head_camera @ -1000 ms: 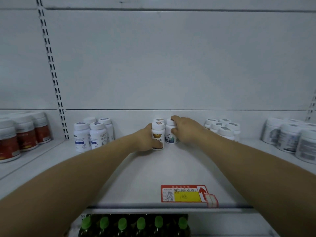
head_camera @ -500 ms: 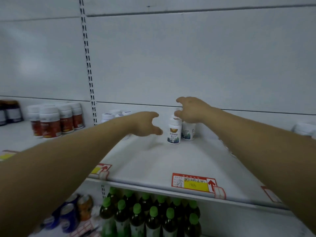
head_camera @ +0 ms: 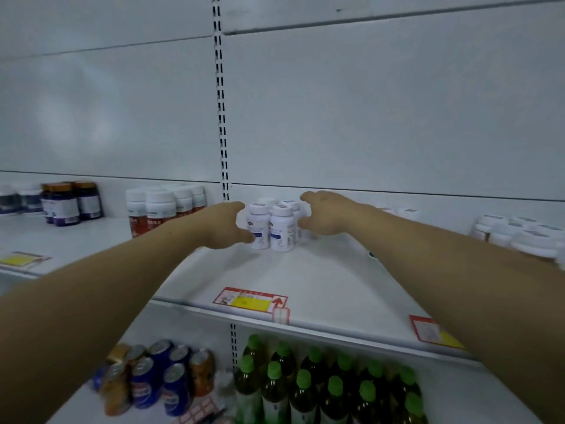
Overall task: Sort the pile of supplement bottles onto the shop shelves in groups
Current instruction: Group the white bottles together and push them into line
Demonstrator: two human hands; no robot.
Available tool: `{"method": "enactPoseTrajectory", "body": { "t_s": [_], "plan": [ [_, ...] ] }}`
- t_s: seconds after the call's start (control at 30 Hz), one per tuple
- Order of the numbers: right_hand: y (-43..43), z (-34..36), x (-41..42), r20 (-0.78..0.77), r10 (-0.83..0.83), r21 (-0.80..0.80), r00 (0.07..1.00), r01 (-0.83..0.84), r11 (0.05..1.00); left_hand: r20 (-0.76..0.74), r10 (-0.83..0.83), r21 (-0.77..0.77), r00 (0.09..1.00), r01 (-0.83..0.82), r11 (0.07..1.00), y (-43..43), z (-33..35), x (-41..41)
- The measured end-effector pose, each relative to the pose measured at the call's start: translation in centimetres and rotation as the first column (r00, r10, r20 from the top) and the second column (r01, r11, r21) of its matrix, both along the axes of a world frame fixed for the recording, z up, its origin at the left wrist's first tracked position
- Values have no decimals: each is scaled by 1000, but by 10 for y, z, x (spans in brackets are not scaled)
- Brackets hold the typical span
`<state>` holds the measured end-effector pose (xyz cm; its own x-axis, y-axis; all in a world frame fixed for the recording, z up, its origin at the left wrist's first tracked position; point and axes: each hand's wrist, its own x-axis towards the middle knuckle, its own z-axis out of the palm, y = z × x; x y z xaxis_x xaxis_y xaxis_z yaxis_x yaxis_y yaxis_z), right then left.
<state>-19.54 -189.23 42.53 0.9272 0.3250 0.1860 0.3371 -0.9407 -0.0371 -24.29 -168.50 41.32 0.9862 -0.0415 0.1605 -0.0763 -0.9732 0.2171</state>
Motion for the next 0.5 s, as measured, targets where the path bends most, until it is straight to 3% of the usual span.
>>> {"method": "enactPoseTrajectory", "body": {
  "t_s": [0.23, 0.37, 0.5],
  "plan": [
    [44, 3, 10, -125, -104, 127, 987, 120, 985, -98, -148, -234, 984, 122, 965, 33, -11, 52],
    [54, -5, 8, -143, -137, 192, 980, 164, 968, -140, -308, -499, 941, 202, 843, 31, -21, 77],
    [54, -11, 3, -138, -158, 240, 978, 188, 953, -140, -419, -599, 897, 260, 758, 31, -28, 90]
  ]
}}
